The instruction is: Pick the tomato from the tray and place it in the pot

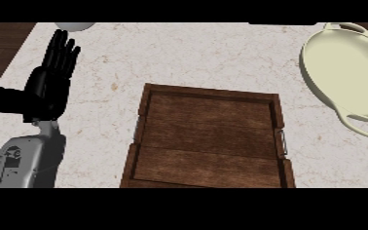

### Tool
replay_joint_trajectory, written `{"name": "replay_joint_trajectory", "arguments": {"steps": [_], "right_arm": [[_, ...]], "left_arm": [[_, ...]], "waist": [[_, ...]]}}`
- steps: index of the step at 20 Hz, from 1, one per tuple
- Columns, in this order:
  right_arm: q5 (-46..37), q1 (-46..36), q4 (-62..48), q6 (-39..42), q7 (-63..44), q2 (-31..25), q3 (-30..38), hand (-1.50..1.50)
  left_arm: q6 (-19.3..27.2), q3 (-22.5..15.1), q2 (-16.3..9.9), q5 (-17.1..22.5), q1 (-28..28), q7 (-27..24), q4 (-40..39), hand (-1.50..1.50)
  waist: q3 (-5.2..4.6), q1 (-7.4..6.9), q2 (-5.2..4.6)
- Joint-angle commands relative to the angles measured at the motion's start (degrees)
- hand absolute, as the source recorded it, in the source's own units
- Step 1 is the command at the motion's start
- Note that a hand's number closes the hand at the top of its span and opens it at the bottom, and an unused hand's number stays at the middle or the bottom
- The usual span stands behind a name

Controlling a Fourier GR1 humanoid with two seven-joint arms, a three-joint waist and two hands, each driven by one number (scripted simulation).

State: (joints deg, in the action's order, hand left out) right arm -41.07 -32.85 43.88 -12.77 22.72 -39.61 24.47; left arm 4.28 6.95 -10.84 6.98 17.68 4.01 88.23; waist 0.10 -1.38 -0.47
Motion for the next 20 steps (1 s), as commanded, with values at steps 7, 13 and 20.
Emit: {"name": "replay_joint_trajectory", "arguments": {"steps": [7,13,20], "right_arm": [[-1.65,-9.3,-24.51,2.93,2.89,-1.62,0.51,1.5],[-0.91,-10.06,-29.31,10.5,12.36,-2.61,0.1,-1.5],[6.87,-13.12,-30.0,13.5,19.21,-2.16,6.97,-1.5]], "left_arm": [[0.96,-1.22,1.32,-0.77,2.28,1.55,-0.66,0.0],[1.12,-2.05,2.67,-1.26,-0.15,-0.62,0.42,0.0],[-0.07,-0.3,1.0,-0.8,1.5,-1.58,-3.09,0.0]], "waist": [[0.14,-1.33,-0.68],[0.14,-0.96,-0.49],[0.08,0.07,-0.27]]}}
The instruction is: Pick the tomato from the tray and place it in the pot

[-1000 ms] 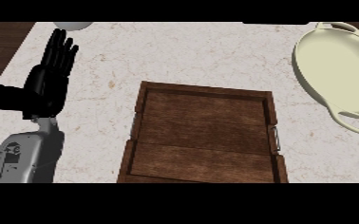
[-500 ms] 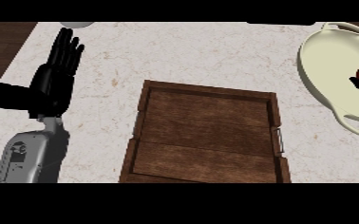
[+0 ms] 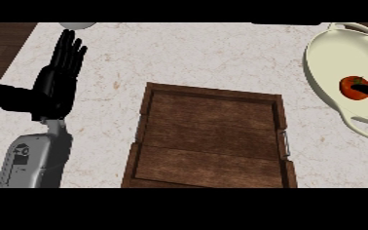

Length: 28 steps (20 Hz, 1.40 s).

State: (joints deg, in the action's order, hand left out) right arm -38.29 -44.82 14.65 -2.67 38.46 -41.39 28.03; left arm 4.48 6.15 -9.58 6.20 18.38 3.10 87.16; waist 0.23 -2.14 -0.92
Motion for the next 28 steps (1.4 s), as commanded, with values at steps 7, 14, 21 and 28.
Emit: {"name": "replay_joint_trajectory", "arguments": {"steps": [7,14,21,28], "right_arm": [[13.1,-2.6,-5.24,9.3,-2.0,-3.97,12.29,-1.5],[18.53,1.9,-5.72,16.13,1.76,-9.78,17.19,-1.5],[21.95,5.48,-6.53,20.36,2.44,-14.2,20.77,-1.5],[24.23,11.11,-6.94,23.75,5.16,-17.08,23.25,-1.5]], "left_arm": [[-0.07,-0.23,1.02,-0.05,-1.55,-1.45,-0.59,0.0],[0.54,-0.72,1.42,-1.13,-0.47,-2.33,-1.25,0.0],[-0.6,0.59,-0.32,0.13,0.03,-0.95,-0.12,0.0],[-0.96,1.03,-0.41,0.89,0.09,-0.77,0.27,0.0]], "waist": [[-0.01,0.33,0.11],[0.09,0.62,-0.15],[0.3,-0.35,-0.6],[0.48,-0.04,-0.68]]}}
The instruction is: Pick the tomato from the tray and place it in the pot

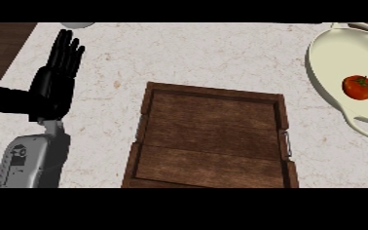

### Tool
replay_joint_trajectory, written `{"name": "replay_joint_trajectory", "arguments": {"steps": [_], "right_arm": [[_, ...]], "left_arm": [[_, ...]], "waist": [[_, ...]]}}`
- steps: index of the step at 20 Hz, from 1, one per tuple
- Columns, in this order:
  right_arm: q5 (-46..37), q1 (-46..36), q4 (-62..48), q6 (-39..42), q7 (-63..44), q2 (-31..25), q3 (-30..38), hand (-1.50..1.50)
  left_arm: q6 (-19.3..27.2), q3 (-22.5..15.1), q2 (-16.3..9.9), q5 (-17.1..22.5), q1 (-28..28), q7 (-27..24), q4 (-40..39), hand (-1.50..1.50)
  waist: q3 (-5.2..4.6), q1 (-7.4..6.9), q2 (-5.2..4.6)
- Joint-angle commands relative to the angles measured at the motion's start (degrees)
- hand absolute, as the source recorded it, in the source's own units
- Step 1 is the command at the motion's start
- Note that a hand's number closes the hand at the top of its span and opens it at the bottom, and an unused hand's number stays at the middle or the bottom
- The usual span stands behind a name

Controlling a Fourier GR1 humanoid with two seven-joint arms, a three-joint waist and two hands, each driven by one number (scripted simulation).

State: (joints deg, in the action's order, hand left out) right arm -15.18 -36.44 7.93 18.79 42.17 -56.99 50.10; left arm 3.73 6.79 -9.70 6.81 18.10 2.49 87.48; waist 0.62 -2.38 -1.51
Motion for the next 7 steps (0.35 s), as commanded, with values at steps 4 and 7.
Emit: {"name": "replay_joint_trajectory", "arguments": {"steps": [4,7], "right_arm": [[1.77,3.19,-0.05,4.33,-0.36,-4.47,1.81,-1.5],[2.27,4.09,-0.19,4.66,-0.95,-5.43,2.39,-1.5]], "left_arm": [[0.79,-0.41,0.46,-0.64,0.37,0.21,0.35,0.0],[1.79,-1.21,1.85,-1.72,-0.15,-1.39,-0.63,0.0]], "waist": [[0.11,0.05,0.01],[0.18,0.11,-0.23]]}}
